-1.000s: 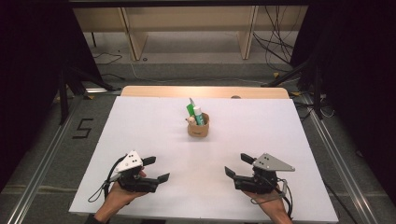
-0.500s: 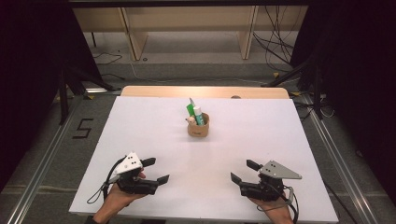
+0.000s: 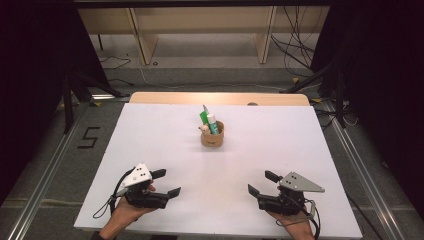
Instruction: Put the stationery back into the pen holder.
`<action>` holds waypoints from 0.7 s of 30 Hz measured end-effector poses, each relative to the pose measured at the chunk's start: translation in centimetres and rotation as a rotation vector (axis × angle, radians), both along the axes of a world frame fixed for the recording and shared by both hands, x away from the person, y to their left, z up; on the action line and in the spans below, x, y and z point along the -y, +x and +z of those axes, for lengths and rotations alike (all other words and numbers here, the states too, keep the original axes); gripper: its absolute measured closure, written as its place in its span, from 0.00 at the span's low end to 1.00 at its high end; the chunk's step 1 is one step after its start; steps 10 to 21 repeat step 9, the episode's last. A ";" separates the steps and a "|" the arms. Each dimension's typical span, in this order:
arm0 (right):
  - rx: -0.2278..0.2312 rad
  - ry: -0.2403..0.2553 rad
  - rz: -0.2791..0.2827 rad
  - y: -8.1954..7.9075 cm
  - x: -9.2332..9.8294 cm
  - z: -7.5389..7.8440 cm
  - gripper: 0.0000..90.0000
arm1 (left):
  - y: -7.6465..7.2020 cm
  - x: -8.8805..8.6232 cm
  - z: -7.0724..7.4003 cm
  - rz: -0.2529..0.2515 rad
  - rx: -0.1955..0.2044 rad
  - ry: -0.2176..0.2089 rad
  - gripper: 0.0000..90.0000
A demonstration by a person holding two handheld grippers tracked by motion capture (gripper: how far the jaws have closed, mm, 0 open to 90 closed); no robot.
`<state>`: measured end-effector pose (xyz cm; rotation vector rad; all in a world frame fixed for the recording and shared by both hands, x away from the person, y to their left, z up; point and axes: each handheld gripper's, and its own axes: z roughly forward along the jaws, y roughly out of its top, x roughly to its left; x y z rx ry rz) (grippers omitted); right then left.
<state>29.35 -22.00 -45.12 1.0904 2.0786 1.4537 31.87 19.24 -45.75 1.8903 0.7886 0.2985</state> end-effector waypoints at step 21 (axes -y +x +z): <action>-0.004 -0.004 -0.003 0.1 0.1 -0.1 0.27 | 0.0 0.0 -0.1 0.001 -0.003 -0.001 0.17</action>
